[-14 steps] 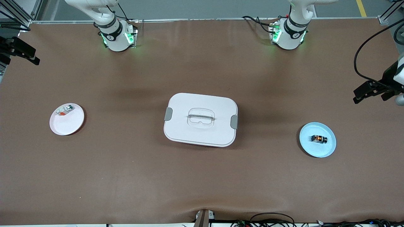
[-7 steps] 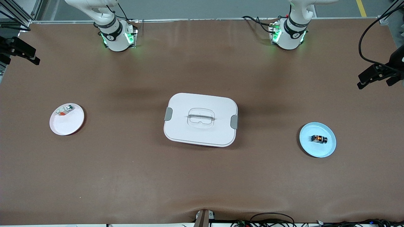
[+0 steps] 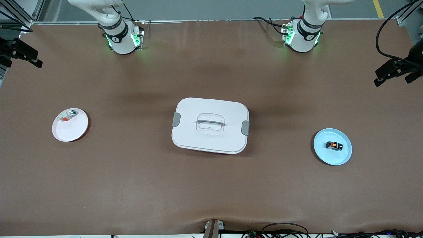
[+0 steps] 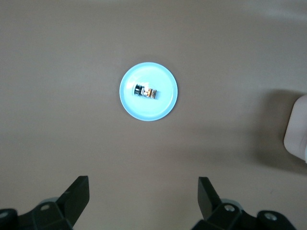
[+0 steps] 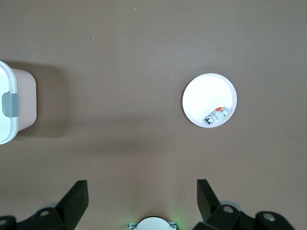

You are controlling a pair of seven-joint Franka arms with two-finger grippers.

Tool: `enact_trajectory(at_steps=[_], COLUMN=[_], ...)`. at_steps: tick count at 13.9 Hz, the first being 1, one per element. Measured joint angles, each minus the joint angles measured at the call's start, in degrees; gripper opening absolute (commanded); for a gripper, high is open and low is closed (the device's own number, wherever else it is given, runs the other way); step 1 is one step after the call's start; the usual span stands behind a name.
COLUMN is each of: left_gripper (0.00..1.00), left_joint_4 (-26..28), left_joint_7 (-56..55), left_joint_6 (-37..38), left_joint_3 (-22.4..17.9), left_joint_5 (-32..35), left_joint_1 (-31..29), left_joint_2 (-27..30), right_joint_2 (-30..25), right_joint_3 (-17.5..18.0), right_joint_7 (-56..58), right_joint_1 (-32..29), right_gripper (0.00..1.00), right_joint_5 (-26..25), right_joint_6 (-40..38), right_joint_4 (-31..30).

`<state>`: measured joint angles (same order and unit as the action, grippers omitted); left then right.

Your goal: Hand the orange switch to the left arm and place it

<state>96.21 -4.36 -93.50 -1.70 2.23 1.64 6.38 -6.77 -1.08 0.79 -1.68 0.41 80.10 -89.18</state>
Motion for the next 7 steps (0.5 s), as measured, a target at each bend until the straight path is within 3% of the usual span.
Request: enact_trajectory(at_steps=[7], left_gripper=[1.0], left_joint_4=[0.0], left_joint_7=[0.0], left_joint_6=[1.4], left_joint_3=[0.0], left_joint_5=[-0.1], left_joint_1=[0.1], left_joint_2=[-0.1], right_joint_2=[0.0], right_joint_3=[0.0], right_joint_7=[0.0], right_joint_1=[0.0], right_gripper=[1.0], right_joint_5=[0.0], right_joint_6=[0.0], right_joint_4=[0.0])
